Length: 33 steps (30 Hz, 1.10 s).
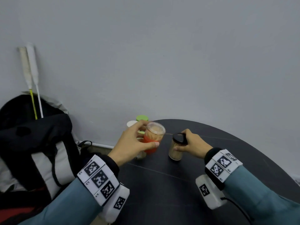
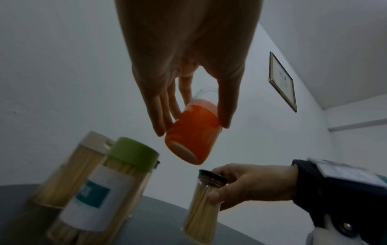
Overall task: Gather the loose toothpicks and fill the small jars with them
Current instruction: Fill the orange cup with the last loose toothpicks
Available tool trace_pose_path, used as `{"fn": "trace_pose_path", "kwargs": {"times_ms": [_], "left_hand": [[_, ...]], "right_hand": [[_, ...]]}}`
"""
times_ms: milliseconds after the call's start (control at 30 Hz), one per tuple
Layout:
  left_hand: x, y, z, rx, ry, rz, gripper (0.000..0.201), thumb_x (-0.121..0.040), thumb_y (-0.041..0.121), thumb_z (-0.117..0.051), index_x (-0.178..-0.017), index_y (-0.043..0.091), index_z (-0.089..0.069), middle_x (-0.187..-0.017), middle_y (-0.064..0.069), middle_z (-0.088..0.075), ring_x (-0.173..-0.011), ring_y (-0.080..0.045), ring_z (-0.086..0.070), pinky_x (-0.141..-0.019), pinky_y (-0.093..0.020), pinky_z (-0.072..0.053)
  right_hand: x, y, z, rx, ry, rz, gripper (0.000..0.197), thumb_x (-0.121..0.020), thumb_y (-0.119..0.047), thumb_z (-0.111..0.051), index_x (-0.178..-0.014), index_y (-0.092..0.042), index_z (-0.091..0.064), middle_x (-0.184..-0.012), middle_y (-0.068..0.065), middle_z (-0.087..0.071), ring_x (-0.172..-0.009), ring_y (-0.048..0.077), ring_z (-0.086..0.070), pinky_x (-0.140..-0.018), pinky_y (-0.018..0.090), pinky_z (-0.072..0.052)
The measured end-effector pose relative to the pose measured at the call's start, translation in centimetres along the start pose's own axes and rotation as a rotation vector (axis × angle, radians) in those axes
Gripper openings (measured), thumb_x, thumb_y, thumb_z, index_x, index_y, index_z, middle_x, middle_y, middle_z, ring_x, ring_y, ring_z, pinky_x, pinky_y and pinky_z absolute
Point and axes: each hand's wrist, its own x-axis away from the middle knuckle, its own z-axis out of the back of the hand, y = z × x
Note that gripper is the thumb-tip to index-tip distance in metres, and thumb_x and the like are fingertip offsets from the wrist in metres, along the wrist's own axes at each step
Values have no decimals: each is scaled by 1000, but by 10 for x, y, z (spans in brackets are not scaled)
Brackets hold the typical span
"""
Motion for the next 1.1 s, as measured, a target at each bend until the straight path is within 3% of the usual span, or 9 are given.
{"fn": "trace_pose_path", "kwargs": {"times_ms": [167,300,400,633,767,967,1100], "left_hand": [[-25,8,-47,-124,-249,33,49,-65,12,-85,-106,20,-59,-102,1,-68,-95,-13,-65,-87,-26,-52],[-53,15,-97,-287,-347,90,55,-63,15,-86,-110,15,-56,-108,0,-65,-99,-13,-62,-88,-24,-50],[-67,9,-135,-363,-398,154,58,-62,17,-87,-108,17,-51,-111,0,-62,-100,-14,-58,-86,-27,-49],[-77,-2,-185,-382,-353,229,58,-64,19,-85,-106,15,-46,-109,-3,-58,-92,-14,-54,-73,-23,-42],[-75,-5,-191,-320,-310,245,60,-60,18,-87,-104,15,-47,-110,-4,-60,-96,-15,-59,-80,-28,-50],[-70,-3,-199,-249,-289,284,61,-57,17,-89,-100,17,-46,-108,-2,-62,-98,-15,-61,-87,-34,-53],[-65,1,-189,-231,-315,265,65,-61,13,-87,-111,15,-46,-98,7,-57,-86,-3,-54,-72,-15,-47]], "right_hand": [[15,50,39,21,24,-62,54,-77,-20,-75,-119,-8,-44,-119,8,-57,-107,19,-54,-81,20,-39],[11,86,59,0,56,-70,53,-75,-18,-77,-117,-9,-47,-112,4,-58,-96,12,-51,-78,19,-37],[3,106,65,-2,59,-53,53,-73,-18,-78,-117,-11,-50,-107,-2,-56,-99,12,-52,-81,19,-36],[-8,133,69,-31,38,10,56,-70,-4,-76,-119,-12,-51,-114,-1,-57,-105,11,-51,-87,21,-39],[-4,139,66,-95,43,30,55,-71,-2,-76,-118,-11,-51,-117,2,-59,-108,15,-54,-98,31,-42],[1,136,64,-120,16,16,52,-75,-2,-72,-121,-9,-49,-117,5,-58,-97,16,-58,-86,28,-47],[8,133,68,-101,43,-9,48,-82,6,-61,-125,-7,-46,-123,7,-55,-103,16,-57,-80,18,-44]]}}
